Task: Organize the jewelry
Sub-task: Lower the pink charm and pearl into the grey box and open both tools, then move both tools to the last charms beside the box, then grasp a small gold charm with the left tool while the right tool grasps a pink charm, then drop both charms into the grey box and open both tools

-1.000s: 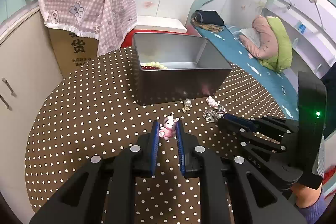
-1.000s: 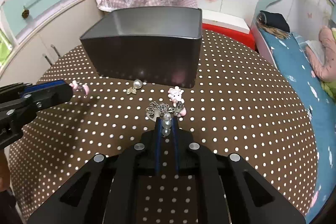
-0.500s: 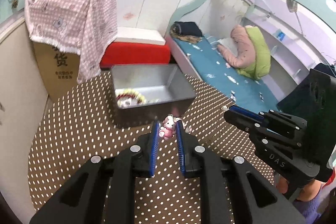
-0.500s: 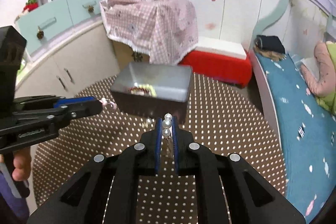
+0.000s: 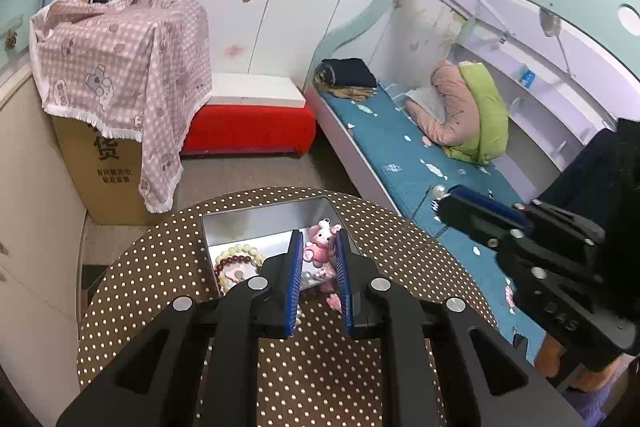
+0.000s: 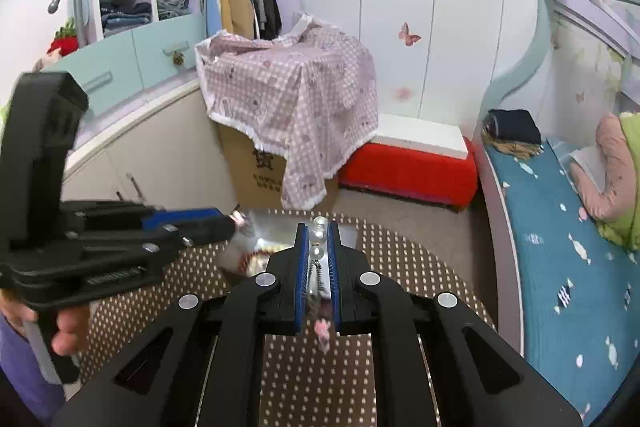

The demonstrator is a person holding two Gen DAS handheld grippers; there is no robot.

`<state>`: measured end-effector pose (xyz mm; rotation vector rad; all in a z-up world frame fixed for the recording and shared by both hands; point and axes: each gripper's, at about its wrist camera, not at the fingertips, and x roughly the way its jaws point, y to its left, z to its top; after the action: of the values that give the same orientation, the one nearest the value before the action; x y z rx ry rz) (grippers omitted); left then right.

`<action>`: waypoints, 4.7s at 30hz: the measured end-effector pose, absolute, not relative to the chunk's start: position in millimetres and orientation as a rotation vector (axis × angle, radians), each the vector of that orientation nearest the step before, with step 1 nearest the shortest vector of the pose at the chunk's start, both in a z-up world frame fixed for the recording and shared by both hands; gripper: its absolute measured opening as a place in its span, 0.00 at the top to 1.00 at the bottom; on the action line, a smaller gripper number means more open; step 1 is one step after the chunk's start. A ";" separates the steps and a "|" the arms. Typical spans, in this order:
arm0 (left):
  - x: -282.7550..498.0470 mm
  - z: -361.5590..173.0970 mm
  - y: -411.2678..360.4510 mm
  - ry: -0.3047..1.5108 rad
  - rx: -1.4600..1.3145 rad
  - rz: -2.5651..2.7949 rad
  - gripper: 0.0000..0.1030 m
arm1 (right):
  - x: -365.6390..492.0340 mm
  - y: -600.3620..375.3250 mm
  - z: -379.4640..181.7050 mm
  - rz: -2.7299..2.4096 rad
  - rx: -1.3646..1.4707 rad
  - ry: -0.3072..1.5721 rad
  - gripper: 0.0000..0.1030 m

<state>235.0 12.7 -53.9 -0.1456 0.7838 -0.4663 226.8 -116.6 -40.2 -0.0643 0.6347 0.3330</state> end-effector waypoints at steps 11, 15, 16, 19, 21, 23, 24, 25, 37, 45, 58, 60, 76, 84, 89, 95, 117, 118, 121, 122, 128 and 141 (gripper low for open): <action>277.5 -106.6 15.1 0.938 -0.186 -0.424 0.86 | 269.7 -98.2 -56.2 0.356 -0.041 0.677 0.90; 283.0 -122.4 17.9 0.977 -0.206 -0.407 0.85 | 281.6 -92.4 -77.5 0.360 -0.040 0.725 0.90; 284.3 -124.3 18.1 0.979 -0.206 -0.405 0.85 | 284.1 -91.2 -83.3 0.360 -0.041 0.738 0.90; 284.4 -127.3 16.6 0.982 -0.201 -0.389 0.85 | 290.2 -88.9 -99.6 0.357 -0.040 0.773 0.90; 284.1 -128.2 15.0 0.983 -0.189 -0.380 0.85 | 292.4 -88.9 -108.0 0.353 -0.038 0.788 0.90; 283.0 -129.2 13.3 0.983 -0.181 -0.379 0.85 | 294.8 -90.3 -114.9 0.350 -0.031 0.802 0.90; 283.1 -129.8 13.0 0.985 -0.178 -0.376 0.84 | 295.7 -90.5 -118.1 0.349 -0.029 0.808 0.90; 282.9 -130.6 13.6 0.988 -0.181 -0.369 0.74 | 295.6 -90.0 -120.0 0.348 -0.029 0.813 0.90; 260.9 -119.2 24.0 0.942 -0.208 -0.348 0.55 | 295.0 -93.7 -138.2 0.345 -0.002 0.860 0.88; 228.7 -97.6 30.0 0.851 -0.213 -0.323 0.47 | 265.4 -111.9 -117.6 0.312 0.003 0.802 0.69; 171.5 -127.7 11.9 0.787 -0.138 -0.250 0.40 | 209.1 -157.7 -152.5 0.245 0.032 0.815 0.54; 172.0 -137.1 4.3 0.801 -0.124 -0.249 0.40 | 206.2 -162.7 -165.4 0.244 0.048 0.834 0.53; 212.4 -177.3 -42.1 0.869 0.018 -0.212 0.42 | 215.9 -173.3 -208.2 0.281 0.091 0.890 0.49; 220.0 -189.7 -53.4 0.904 0.074 -0.228 0.62 | 222.1 -170.9 -212.3 0.296 0.094 0.898 0.47; 221.5 -192.0 -53.5 0.900 0.096 -0.218 0.78 | 224.3 -169.5 -214.6 0.297 0.091 0.904 0.47; 220.9 -190.3 -49.1 0.916 0.095 -0.232 0.91 | 226.4 -159.1 -214.5 0.314 0.077 0.908 0.47; 200.2 -172.3 -6.6 0.902 -0.026 -0.276 0.91 | 237.3 -103.4 -218.5 0.317 -0.090 0.941 0.87; 198.9 -170.8 -6.0 0.900 -0.028 -0.280 0.91 | 234.9 -102.3 -216.6 0.317 -0.094 0.934 0.87; 195.7 -164.6 -2.3 0.889 -0.043 -0.293 0.91 | 228.4 -103.0 -210.1 0.315 -0.091 0.923 0.87; 194.4 -162.9 -2.0 0.887 -0.047 -0.297 0.91 | 225.4 -103.8 -205.2 0.313 -0.093 0.914 0.87; 183.1 -143.9 -0.1 0.855 -0.074 -0.335 0.91 | 207.5 -110.1 -168.6 0.311 -0.093 0.847 0.87; 196.6 -86.3 5.7 0.794 -0.145 -0.415 0.91 | 205.4 -113.7 -91.9 0.324 -0.070 0.716 0.89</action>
<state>196.6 5.7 -86.3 -0.1454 0.7937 -0.4149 205.4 -113.7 -91.9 -0.0705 0.7162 0.3238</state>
